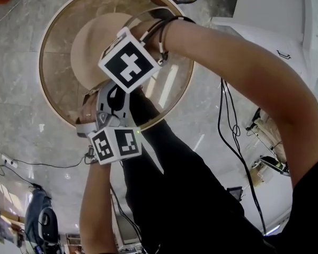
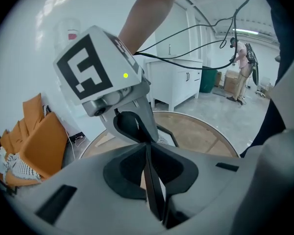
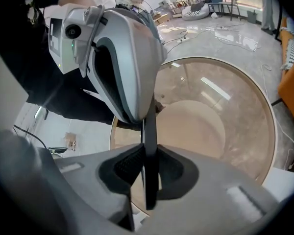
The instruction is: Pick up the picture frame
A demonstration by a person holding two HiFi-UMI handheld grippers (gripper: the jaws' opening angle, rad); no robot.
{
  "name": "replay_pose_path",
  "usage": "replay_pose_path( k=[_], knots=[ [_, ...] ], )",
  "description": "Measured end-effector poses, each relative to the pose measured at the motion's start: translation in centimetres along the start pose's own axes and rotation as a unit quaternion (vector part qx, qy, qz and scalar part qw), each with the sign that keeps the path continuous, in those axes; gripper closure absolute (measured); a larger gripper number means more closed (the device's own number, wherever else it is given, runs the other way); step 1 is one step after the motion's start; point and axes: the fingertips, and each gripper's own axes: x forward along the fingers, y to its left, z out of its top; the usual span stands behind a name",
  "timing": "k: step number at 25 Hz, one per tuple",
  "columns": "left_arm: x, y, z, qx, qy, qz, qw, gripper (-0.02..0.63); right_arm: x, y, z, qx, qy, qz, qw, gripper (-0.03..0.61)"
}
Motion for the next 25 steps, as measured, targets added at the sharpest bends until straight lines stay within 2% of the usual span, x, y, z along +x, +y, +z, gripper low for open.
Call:
replay_pose_path(
  k=[8, 11, 16, 19, 21, 23, 25],
  knots=[
    [-2.7, -0.3, 2.8, 0.009, -0.017, -0.017, 0.9997, 0.575, -1.7, 1.8, -0.8, 0.043, -0.018, -0.016, 0.999, 0.515],
    [-4.4, -0.3, 3.6, -0.002, -0.018, -0.015, 0.9997, 0.58, -2.3, 2.7, 0.1, 0.055, -0.053, -0.031, 0.997, 0.515],
    [-7.0, 0.6, 2.6, -0.036, -0.007, 0.003, 0.9993, 0.586, -3.6, 4.7, -0.6, 0.127, -0.08, -0.052, 0.987, 0.517],
    [-8.5, 1.2, 2.1, -0.037, 0.002, 0.015, 0.9992, 0.586, -4.8, 5.8, -0.8, 0.175, -0.11, -0.068, 0.976, 0.517],
    [-9.8, 1.3, 1.8, -0.054, 0.007, 0.019, 0.9983, 0.586, -5.2, 7.1, -1.6, 0.222, -0.117, -0.074, 0.965, 0.517],
    [-11.2, 1.5, 1.7, -0.071, 0.011, 0.025, 0.9971, 0.586, -5.6, 8.4, -2.2, 0.272, -0.128, -0.075, 0.951, 0.517],
    [-12.5, 1.5, 1.7, -0.094, 0.013, 0.029, 0.9951, 0.586, -6.6, 8.9, -1.8, 0.304, -0.163, -0.085, 0.935, 0.517]
  ],
)
